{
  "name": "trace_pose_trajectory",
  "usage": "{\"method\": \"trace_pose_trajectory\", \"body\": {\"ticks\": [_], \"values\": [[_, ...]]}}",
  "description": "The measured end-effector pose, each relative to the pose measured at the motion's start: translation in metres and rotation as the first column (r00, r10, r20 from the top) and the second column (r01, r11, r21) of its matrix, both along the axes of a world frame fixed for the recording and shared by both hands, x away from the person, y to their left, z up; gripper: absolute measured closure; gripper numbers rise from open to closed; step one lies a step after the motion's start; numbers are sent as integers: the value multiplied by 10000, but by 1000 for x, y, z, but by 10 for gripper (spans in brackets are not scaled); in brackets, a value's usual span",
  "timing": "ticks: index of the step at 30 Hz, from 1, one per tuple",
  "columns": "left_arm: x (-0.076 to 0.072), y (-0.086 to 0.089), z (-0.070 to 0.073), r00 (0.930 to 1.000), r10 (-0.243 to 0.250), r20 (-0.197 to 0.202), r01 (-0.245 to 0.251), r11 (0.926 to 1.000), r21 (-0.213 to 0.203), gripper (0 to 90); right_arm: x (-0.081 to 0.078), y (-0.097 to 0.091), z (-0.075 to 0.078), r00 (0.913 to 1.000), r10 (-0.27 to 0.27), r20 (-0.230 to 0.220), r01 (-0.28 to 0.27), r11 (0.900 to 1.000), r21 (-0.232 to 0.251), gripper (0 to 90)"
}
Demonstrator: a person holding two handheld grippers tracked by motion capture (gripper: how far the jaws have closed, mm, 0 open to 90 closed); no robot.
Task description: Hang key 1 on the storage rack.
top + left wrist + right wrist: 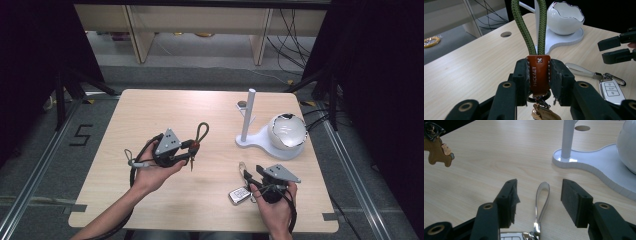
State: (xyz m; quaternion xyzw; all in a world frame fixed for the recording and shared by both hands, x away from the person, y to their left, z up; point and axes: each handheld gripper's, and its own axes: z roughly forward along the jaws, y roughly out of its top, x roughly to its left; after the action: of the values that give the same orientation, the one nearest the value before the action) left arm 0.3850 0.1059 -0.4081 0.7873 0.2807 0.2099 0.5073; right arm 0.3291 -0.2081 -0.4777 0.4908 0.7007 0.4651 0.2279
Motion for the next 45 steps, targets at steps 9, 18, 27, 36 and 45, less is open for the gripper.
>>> {"method": "trace_pose_trajectory", "body": {"ticks": [9, 18, 27, 36, 45], "values": [[12, -13, 6, 9988, -328, 374, 319, 9992, 238, 672, 0, 0, 0, 10000, -37, -23, 37, 10000, 11, 478], [19, -26, 10, 9977, -469, 487, 463, 9988, 146, 672, 0, 0, 0, 10000, -9, -16, 9, 10000, 28, 478], [26, -43, 17, 9962, -602, 630, 613, 9980, -160, 672, 0, 0, 0, 10000, -11, -26, 11, 10000, 48, 478], [33, -57, 22, 9950, -743, 671, 762, 9967, -268, 672, -1, -1, 1, 9999, -98, -89, 97, 9999, -37, 478], [39, -70, 22, 9952, -830, 525, 849, 9958, -340, 671, -1, -1, 1, 9999, -57, -119, 56, 10000, -66, 478]]}}
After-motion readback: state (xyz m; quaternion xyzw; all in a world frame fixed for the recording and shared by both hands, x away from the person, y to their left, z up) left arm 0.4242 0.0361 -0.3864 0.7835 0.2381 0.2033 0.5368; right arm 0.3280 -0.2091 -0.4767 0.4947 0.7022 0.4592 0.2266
